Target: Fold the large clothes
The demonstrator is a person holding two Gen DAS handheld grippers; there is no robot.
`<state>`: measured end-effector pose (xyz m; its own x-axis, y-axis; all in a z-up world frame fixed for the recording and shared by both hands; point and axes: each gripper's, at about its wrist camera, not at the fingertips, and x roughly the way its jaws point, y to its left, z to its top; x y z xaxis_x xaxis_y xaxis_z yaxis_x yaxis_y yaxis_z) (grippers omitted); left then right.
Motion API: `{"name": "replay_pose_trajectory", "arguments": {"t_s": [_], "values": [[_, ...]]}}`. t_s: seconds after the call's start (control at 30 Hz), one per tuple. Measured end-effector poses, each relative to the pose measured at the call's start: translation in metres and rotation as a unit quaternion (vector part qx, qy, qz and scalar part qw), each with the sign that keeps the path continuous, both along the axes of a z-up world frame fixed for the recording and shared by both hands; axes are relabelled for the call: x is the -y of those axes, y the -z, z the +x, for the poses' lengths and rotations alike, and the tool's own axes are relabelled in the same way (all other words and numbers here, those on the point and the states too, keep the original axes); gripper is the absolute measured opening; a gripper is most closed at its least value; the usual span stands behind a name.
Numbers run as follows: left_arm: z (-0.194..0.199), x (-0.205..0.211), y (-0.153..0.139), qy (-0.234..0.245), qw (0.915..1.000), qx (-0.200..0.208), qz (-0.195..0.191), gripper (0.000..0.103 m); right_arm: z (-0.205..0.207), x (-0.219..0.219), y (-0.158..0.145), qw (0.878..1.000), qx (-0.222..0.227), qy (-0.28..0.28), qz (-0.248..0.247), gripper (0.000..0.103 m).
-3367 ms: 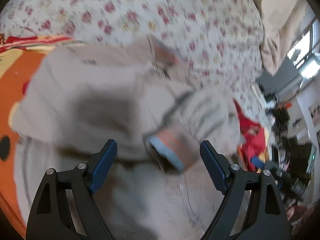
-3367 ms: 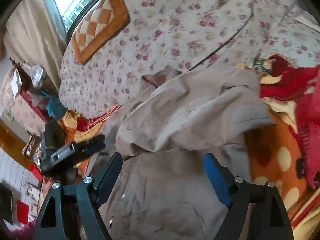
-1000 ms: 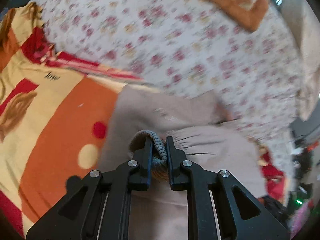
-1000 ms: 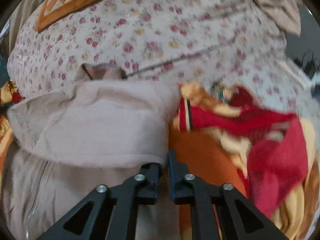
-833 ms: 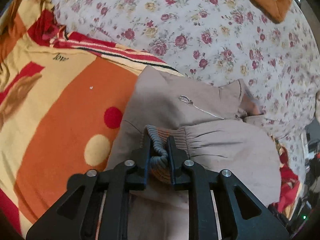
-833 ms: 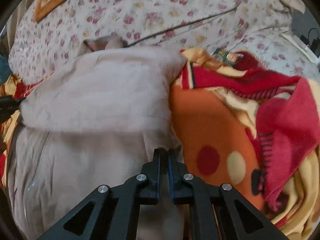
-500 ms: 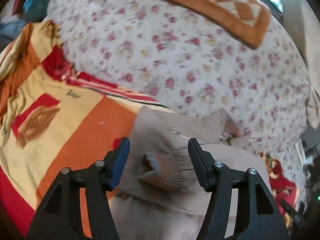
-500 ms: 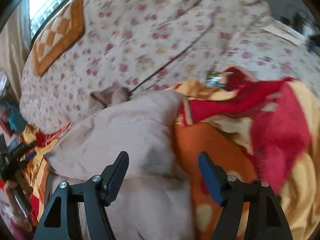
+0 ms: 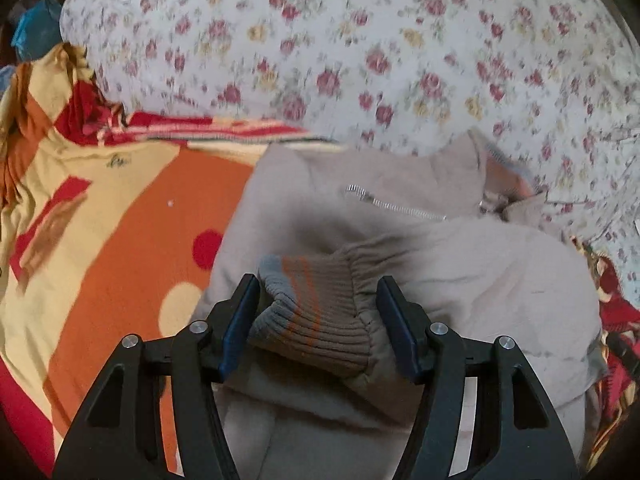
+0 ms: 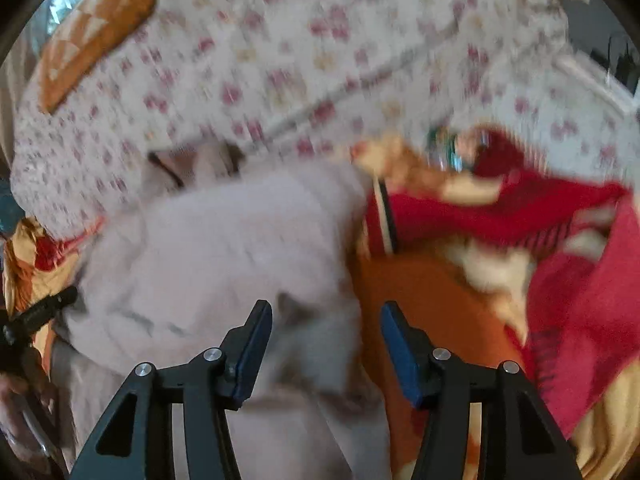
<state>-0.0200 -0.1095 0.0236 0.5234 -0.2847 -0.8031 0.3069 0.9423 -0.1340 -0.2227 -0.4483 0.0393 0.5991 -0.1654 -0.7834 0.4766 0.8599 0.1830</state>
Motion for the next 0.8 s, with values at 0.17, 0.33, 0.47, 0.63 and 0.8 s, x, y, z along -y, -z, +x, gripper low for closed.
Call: {"name": "replay_pose_trajectory", "arguments": {"t_s": [0.17, 0.33, 0.47, 0.63, 0.8], "values": [[0.010, 0.006, 0.016, 0.000, 0.9996, -0.017, 0.020, 0.062, 0.055, -0.011, -0.002, 0.999, 0.010, -0.041, -0.010, 0.054], [0.017, 0.012, 0.024, 0.010, 0.9994, -0.013, 0.029, 0.067, 0.099, 0.005, 0.043, 0.998, -0.043, -0.001, -0.045, 0.054], [0.018, 0.011, 0.023, 0.008, 0.9995, -0.014, 0.027, 0.067, 0.097, 0.024, 0.045, 0.999, -0.032, 0.038, -0.012, 0.054], [0.016, 0.012, 0.023, 0.005, 0.9995, -0.009, 0.030, 0.067, 0.059, 0.010, 0.019, 1.000, -0.019, 0.017, 0.007, 0.061], [0.006, 0.014, 0.019, 0.007, 0.9989, 0.010, 0.046, 0.067, 0.037, -0.001, 0.038, 0.998, -0.065, 0.002, -0.014, 0.075]]}}
